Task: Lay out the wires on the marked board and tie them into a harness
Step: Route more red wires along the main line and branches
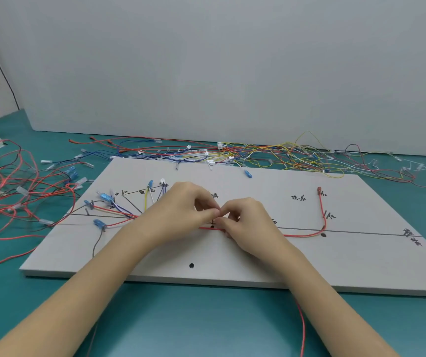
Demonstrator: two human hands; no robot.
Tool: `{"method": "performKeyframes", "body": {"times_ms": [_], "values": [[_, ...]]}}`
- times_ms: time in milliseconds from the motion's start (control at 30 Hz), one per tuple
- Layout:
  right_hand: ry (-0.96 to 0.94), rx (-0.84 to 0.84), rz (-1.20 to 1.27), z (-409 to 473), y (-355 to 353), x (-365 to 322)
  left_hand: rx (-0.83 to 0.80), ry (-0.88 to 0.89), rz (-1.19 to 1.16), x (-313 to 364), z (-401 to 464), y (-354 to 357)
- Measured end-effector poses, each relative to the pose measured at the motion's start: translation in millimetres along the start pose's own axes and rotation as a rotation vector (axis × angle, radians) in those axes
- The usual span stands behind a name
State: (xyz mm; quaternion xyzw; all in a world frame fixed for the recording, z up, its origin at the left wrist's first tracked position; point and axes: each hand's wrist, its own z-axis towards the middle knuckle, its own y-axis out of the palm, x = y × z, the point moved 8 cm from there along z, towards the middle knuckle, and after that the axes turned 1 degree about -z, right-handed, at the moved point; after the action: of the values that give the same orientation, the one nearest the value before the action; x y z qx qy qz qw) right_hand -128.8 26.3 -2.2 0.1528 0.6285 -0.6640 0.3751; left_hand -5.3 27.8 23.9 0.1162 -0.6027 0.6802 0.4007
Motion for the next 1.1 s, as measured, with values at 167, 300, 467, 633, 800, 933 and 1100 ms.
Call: {"method": "performKeyframes", "body": {"times_ms": [167, 300, 467, 633, 800, 933, 1100], "values": [[0.135, -0.121, 0.38, -11, -13, 17, 0.002, 0.028, 0.089, 4, -2, 12], [0.277, -0.223, 0.574, -17, -31, 31, 0.058, 0.065, 0.18, 12, -6, 12], [0.428, -0.241, 0.853, -20, -45, 39, 0.078, 0.072, 0.151, 15, -8, 13], [0.488, -0.121, 1.385, -15, -53, 44, 0.091, 0.143, 0.195, 17, -9, 21], [0.489, -0.046, 1.484, -12, -65, 57, 0.136, 0.201, 0.179, 20, -10, 24], [0.435, 0.056, 1.525, -10, -77, 66, 0.124, 0.217, 0.186, 22, -10, 28], [0.387, -0.078, 1.587, -9, -72, 55, 0.056, 0.234, 0.253, 25, -11, 37]]}}
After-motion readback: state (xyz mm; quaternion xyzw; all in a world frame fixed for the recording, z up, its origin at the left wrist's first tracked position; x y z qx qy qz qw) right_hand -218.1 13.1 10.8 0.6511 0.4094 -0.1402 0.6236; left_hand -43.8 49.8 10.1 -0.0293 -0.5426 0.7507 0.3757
